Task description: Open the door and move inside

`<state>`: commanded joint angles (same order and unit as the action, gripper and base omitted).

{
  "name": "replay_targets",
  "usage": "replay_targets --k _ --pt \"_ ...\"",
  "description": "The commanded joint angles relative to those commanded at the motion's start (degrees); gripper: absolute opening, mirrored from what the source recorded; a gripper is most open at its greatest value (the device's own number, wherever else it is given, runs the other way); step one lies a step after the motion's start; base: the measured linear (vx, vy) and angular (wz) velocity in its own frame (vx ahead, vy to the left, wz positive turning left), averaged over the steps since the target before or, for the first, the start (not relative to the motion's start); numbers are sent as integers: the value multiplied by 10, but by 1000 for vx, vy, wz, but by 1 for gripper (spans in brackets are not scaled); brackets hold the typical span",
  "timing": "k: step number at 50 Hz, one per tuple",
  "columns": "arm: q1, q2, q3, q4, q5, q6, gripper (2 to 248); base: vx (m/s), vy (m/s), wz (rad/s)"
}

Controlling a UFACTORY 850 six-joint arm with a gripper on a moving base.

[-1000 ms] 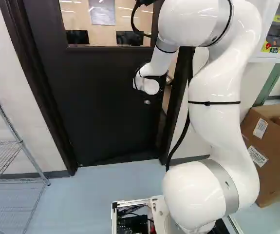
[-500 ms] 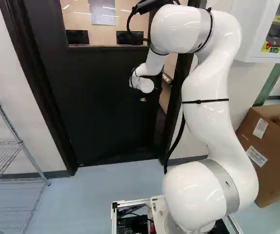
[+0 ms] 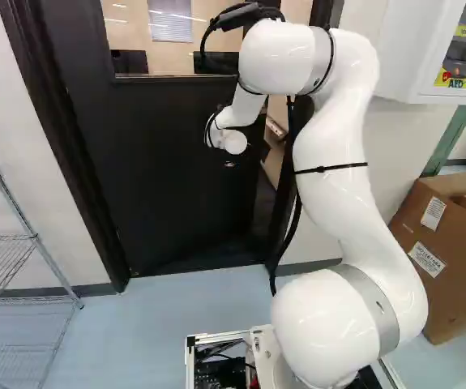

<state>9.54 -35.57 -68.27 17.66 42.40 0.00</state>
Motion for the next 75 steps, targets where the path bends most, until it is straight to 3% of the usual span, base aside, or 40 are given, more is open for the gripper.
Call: replay_targets --k 20,44,75 --pt "21 -43 -59 -72 -2 0 247 0 0 0" --pt "35 -101 -139 -78 -3 0 247 0 0 0" --pt "35 -28 -38 -78 -3 0 247 0 0 0"
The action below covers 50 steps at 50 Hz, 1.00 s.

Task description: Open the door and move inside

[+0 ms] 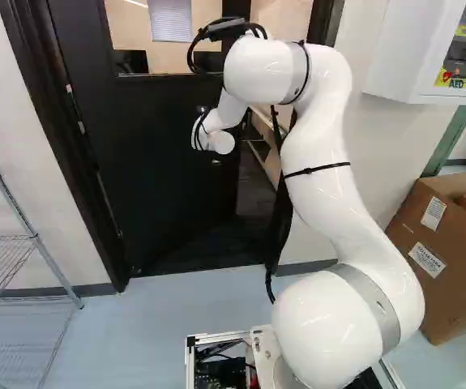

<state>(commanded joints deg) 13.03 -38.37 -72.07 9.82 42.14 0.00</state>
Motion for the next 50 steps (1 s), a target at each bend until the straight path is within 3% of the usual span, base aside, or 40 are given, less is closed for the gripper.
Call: replay_targets --k 23,50 --pt "-4 64 86 0 0 0 247 0 0 0" --pt "-24 131 173 -2 0 0 247 0 0 0"
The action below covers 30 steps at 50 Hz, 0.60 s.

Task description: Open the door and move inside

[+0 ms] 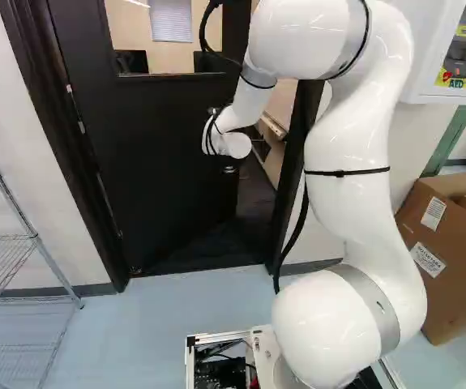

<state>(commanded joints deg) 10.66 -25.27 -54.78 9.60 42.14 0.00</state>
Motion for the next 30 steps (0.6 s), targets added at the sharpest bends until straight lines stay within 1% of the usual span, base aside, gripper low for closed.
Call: replay_targets --k 30 --pt "-28 70 86 -31 0 0 247 0 0 0"
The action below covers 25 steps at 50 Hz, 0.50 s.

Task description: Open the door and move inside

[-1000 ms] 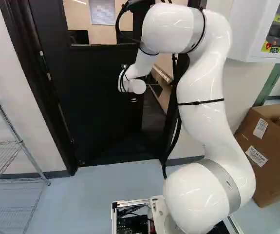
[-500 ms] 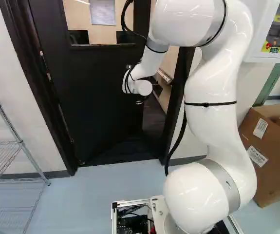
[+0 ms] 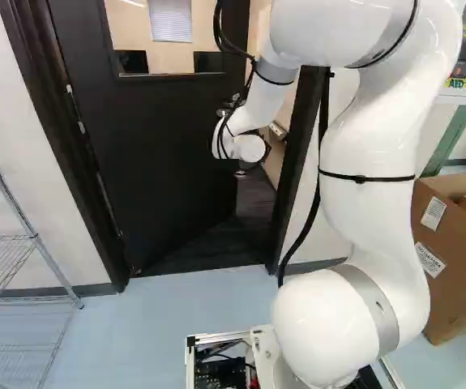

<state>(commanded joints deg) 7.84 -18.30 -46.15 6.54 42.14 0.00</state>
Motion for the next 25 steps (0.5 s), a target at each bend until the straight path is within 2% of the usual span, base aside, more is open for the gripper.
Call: replay_targets --k 25 --pt "-27 57 67 -42 0 0 247 0 0 0"
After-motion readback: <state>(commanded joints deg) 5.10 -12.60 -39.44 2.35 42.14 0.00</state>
